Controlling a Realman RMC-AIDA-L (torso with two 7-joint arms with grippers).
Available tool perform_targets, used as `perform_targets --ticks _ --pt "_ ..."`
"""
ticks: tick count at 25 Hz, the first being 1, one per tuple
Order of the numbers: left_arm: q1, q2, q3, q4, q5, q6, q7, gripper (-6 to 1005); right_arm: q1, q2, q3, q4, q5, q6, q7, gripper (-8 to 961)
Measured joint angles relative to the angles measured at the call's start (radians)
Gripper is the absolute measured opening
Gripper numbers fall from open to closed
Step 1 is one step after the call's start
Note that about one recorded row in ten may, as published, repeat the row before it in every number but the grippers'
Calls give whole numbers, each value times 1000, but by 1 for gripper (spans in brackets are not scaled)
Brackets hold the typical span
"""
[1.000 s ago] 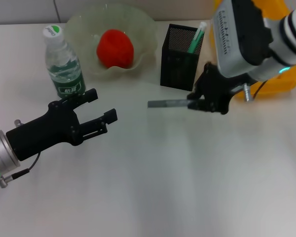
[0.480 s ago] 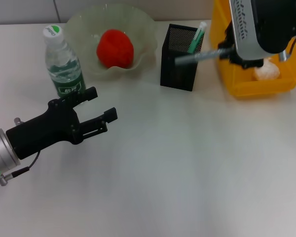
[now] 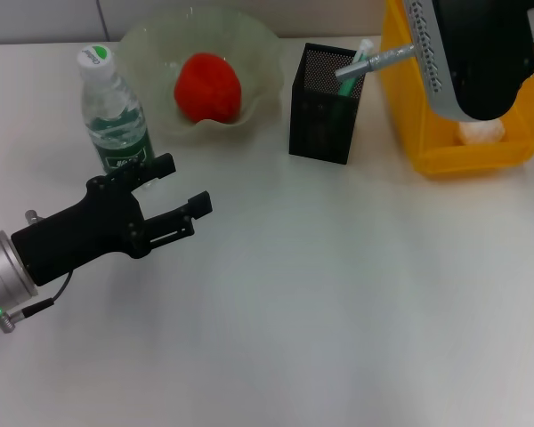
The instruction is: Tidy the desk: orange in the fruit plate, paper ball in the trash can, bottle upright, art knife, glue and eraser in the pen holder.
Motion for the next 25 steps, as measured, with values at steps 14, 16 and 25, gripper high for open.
perform_targets --ticks 14,16,25 --pt "9 -2 0 -12 -23 -1 7 859 -62 -4 3 93 -5 262 -288 134" --pt "9 -2 0 -12 -23 -2 8 859 -77 -4 4 112 -5 321 -330 134" --pt "1 -3 0 -63 -48 -12 79 859 -153 2 -19 221 -4 592 -526 141"
